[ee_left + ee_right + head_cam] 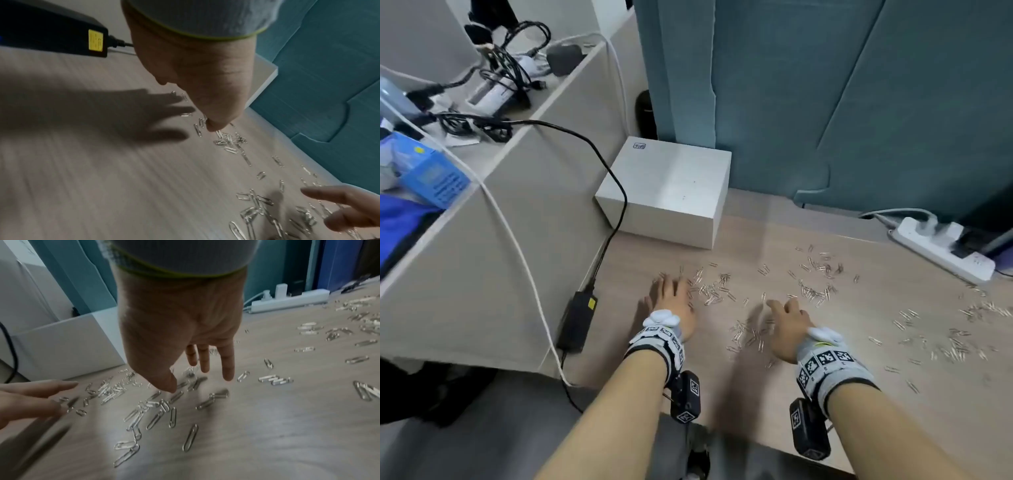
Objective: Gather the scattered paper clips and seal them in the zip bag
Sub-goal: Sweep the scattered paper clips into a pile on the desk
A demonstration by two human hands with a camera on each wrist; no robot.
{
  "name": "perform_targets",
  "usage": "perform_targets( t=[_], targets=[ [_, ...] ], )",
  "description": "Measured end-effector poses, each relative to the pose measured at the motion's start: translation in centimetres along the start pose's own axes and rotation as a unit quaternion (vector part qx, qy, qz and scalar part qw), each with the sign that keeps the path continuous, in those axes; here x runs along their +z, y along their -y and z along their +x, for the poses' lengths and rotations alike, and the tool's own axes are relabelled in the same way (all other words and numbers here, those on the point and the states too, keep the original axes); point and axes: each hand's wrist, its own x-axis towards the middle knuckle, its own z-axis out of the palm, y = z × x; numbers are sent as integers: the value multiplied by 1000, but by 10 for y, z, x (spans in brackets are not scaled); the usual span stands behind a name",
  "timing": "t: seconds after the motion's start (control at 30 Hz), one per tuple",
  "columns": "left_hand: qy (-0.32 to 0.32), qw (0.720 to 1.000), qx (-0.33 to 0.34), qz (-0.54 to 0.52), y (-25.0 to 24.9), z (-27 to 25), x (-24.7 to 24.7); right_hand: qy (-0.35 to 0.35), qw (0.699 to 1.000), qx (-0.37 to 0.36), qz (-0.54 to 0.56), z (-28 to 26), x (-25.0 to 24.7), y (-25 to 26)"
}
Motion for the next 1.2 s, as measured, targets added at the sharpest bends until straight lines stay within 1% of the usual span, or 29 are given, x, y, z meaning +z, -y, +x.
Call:
perform_targets(
  t=[0.07,0.1,0.17,0.3,0.37,0.43,0.47,0.53,0.6,0.67,0.73,0.77,0.8,0.83,0.97,1.07,1.2],
  targets=[
    [-16,1000,-3,-18,2,4,4,3,1000,-5,-2,4,5,2],
    [-7,1000,4,-17,3,8,10,5,1000,-8,-1,8,9,2],
    [37,999,28,-14,2,12,24,11,1000,-8,4,11,16,5],
    [74,992,97,-21,-16,8,46,8,1000,5,-10,16,19,10],
    [91,985,144,-36,-27,2,48,13,1000,1,-3,18,17,9],
    [93,978,184,-37,-32,2,46,23,1000,-11,9,19,15,5],
    [84,979,185,-29,-32,4,43,26,999,-17,17,20,14,3],
    [45,988,145,2,-25,15,33,23,999,-22,32,24,14,-2],
    [-16,995,75,57,-9,28,22,17,999,-27,38,26,13,-4],
    [-47,997,-2,68,13,40,18,13,999,-32,41,27,15,-6],
    [-24,997,-65,30,29,48,21,4,998,-37,47,29,17,-9],
    [-7,997,-81,10,32,49,23,0,998,-39,49,30,18,-10],
    [-3,997,-83,-3,32,50,27,-2,998,-41,49,30,20,-11],
    [-8,997,-72,-13,28,50,30,-4,998,-41,51,31,20,-12],
    [-29,998,5,-48,-3,51,40,-4,996,-48,69,31,21,-15],
    [-19,997,70,-40,-29,54,49,2,994,-57,90,31,20,-20],
    [12,985,162,-51,-56,38,65,-1,990,-64,123,27,18,-29]
  ],
)
